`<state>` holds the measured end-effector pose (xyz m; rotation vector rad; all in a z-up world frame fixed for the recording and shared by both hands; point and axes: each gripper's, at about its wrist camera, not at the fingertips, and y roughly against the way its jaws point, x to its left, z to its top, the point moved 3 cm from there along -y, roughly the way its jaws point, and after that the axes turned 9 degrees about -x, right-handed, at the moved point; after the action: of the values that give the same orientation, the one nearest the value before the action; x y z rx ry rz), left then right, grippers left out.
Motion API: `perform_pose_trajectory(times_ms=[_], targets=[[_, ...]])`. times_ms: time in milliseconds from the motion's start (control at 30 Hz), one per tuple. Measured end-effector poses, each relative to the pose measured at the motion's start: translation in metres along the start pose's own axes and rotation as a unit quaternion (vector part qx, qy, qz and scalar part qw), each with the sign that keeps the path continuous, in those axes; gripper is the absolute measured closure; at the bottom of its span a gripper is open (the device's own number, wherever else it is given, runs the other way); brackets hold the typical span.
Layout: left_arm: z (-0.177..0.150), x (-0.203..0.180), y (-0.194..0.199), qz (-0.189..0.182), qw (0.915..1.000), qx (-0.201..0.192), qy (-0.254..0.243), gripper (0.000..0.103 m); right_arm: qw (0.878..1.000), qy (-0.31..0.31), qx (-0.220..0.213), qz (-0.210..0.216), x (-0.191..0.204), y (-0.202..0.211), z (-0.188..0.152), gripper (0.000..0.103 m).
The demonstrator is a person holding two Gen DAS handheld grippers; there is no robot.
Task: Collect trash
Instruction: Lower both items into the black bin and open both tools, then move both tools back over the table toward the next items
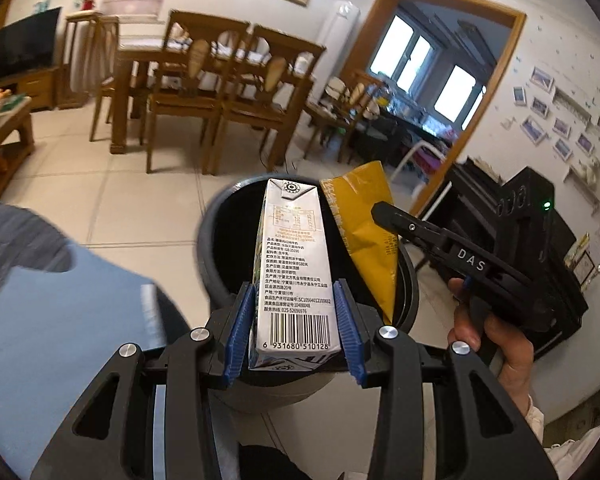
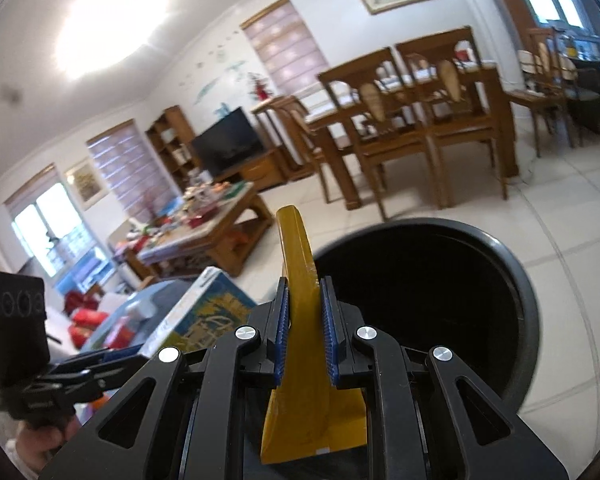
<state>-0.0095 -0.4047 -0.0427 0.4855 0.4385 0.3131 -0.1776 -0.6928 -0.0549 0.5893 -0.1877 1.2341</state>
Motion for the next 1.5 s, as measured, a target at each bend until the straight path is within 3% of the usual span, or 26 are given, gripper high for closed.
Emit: perform_pose_trajectory(times_ms=[167, 367, 500, 533, 600, 733, 867, 1000, 1100, 1267, 1367, 1433, 1500], targets=[[-0.011, -0.004, -0.035, 0.002, 0.9995, 0.028, -0.012, 0.063, 1.0, -0.005, 0.012, -0.019, -0.014, -0.01, -0.014, 0.087], [-0.013, -0.001, -0.038, 0.0, 0.9994, 0.032, -0.01, 0.062, 0.999, -0.013, 0.027, -0.015, -0.013, -0.021, -0.023, 0.083], [-0.012, -0.004, -0.031, -0.001, 0.9996, 0.026, -0.009, 0.06, 1.0, -0.014, 0.022, -0.016, 0.001, -0.019, -0.02, 0.056], [-0.011, -0.003, -0.03, -0.002, 0.9997, 0.025, -0.007, 0.057, 1.0, -0.014, 0.02, -0.015, 0.003, -0.018, -0.018, 0.051], [-0.01, -0.001, -0.021, 0.0, 0.9999, 0.013, -0.002, 0.037, 1.0, -0.013, 0.016, -0.015, 0.007, -0.015, -0.016, 0.049], [-0.008, -0.002, 0.003, 0.004, 0.9999, -0.014, -0.002, 0.032, 1.0, -0.007, 0.013, -0.011, 0.019, -0.01, -0.013, 0.049], [-0.011, -0.002, 0.035, 0.022, 0.9992, -0.035, -0.002, 0.018, 1.0, 0.008, 0.013, 0.003, 0.044, -0.004, -0.012, 0.049], [-0.021, 0.004, 0.082, 0.043, 0.9975, -0.055, 0.003, 0.012, 0.999, 0.028, 0.017, 0.03, 0.08, 0.0, -0.015, 0.031], [-0.028, 0.02, 0.117, 0.075, 0.9943, -0.075, 0.006, 0.005, 0.997, 0.048, 0.032, 0.057, 0.117, -0.004, -0.023, 0.03], [-0.045, 0.066, 0.185, 0.143, 0.9837, -0.103, 0.036, 0.005, 0.988, 0.083, 0.071, 0.11, 0.19, -0.019, -0.049, 0.023], [-0.059, 0.11, 0.229, 0.193, 0.9699, -0.123, 0.083, 0.005, 0.981, 0.108, 0.093, 0.134, 0.233, -0.029, -0.069, 0.023], [-0.069, 0.143, 0.257, 0.231, 0.9554, -0.136, 0.125, 0.005, 0.974, 0.127, 0.113, 0.152, 0.267, -0.039, -0.087, 0.023], [-0.079, 0.187, 0.285, 0.271, 0.9343, -0.141, 0.184, 0.005, 0.967, 0.143, 0.131, 0.166, 0.297, -0.049, -0.102, 0.023]])
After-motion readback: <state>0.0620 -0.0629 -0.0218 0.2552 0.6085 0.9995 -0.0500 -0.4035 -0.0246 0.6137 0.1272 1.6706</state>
